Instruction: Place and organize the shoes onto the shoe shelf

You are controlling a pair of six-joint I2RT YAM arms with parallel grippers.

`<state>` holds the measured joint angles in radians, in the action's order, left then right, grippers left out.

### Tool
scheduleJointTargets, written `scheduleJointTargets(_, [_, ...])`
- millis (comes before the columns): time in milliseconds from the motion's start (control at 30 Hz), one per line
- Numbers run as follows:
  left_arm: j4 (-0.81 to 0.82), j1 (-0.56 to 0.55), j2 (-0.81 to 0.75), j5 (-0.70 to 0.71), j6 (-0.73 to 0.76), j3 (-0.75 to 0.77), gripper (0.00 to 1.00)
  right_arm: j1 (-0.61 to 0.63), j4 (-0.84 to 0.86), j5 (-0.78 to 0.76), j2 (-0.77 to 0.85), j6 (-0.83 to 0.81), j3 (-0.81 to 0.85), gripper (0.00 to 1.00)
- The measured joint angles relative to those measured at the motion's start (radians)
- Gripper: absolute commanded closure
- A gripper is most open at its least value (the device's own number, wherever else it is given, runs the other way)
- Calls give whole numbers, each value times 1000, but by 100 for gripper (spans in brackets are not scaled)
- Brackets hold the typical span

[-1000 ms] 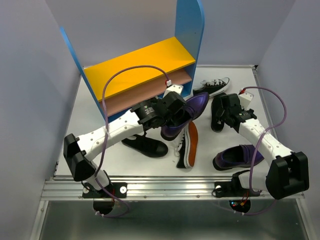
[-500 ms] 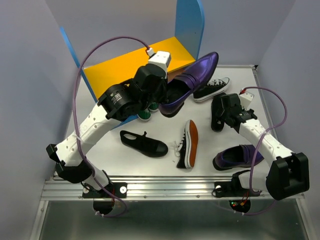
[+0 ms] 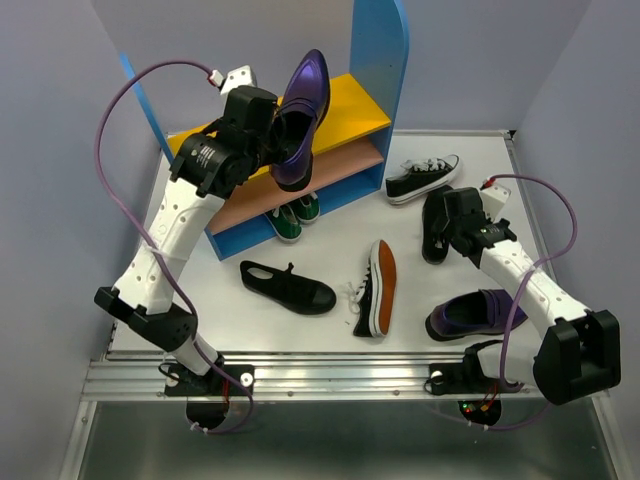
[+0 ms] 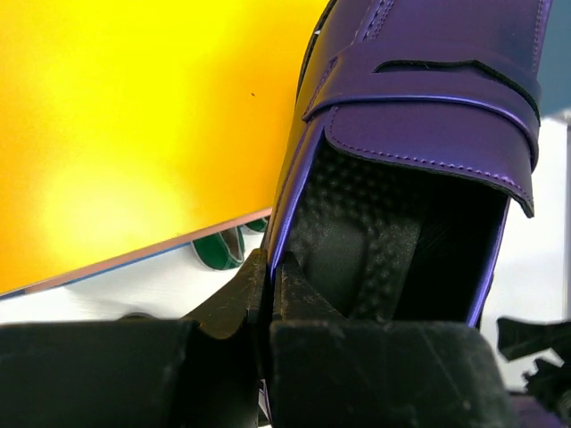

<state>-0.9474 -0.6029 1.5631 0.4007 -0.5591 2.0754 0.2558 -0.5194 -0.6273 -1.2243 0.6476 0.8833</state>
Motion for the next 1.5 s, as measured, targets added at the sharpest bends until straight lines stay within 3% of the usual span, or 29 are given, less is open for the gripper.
scheduleJointTargets(1033, [94,35,108,203,-465,2,100,0,4,10,20,0,-16,0])
scheduleJointTargets(1500, [111,42,193,215,-520,29,100,0,4,16,34,0,-17,0])
